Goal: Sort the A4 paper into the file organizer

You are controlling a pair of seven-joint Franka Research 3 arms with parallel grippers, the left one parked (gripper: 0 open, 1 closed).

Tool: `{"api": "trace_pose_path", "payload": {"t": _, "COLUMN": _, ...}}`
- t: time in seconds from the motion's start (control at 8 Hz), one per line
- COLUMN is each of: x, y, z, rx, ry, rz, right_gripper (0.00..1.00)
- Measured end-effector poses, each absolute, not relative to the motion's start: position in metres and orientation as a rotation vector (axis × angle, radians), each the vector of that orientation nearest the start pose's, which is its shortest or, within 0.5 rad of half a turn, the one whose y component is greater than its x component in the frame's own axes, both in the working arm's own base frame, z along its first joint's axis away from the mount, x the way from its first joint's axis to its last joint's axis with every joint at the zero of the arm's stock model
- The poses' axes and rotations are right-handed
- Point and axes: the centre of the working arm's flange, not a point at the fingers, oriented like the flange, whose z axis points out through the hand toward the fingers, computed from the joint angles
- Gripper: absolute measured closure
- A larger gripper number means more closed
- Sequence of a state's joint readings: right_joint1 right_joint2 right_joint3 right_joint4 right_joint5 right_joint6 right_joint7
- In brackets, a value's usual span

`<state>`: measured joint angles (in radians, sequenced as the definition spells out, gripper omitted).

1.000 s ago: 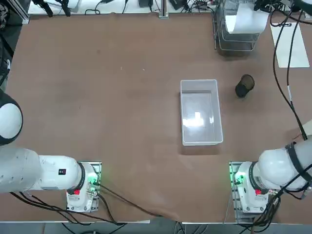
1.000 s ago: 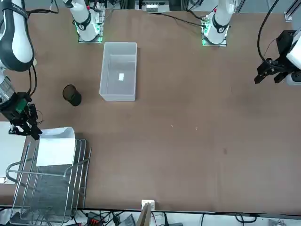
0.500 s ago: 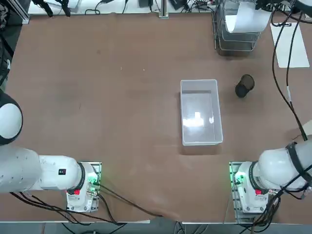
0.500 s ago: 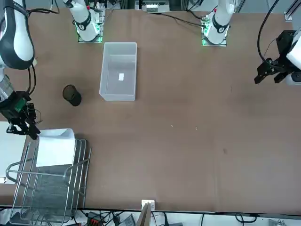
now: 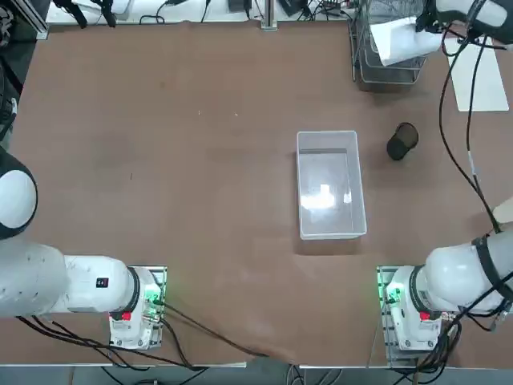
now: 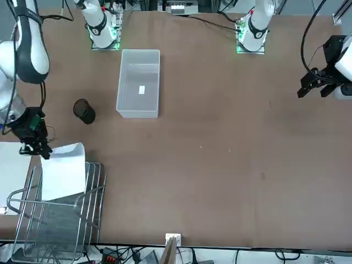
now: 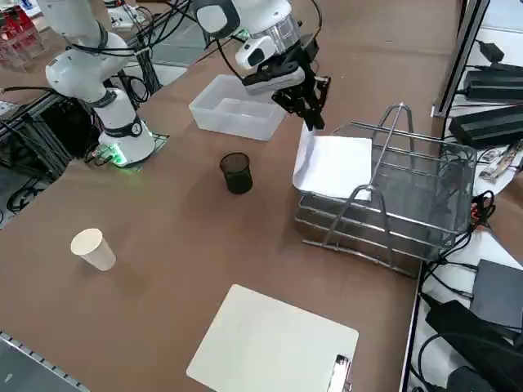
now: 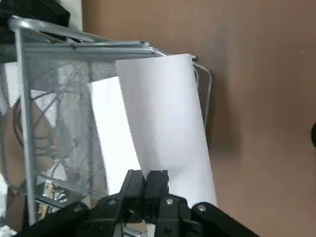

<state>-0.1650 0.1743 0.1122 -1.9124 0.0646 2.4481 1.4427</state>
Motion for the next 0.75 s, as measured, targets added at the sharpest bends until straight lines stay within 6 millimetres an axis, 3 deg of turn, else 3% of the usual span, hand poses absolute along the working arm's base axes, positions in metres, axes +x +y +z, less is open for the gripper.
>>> {"api": "trace_pose_path", "payload": {"t": 0.75, "x": 0.622, "y": -0.036, "z": 0.454, "rx": -1.898, "ry": 2.091, "rz": -0.320, "right_gripper": 0.99}}
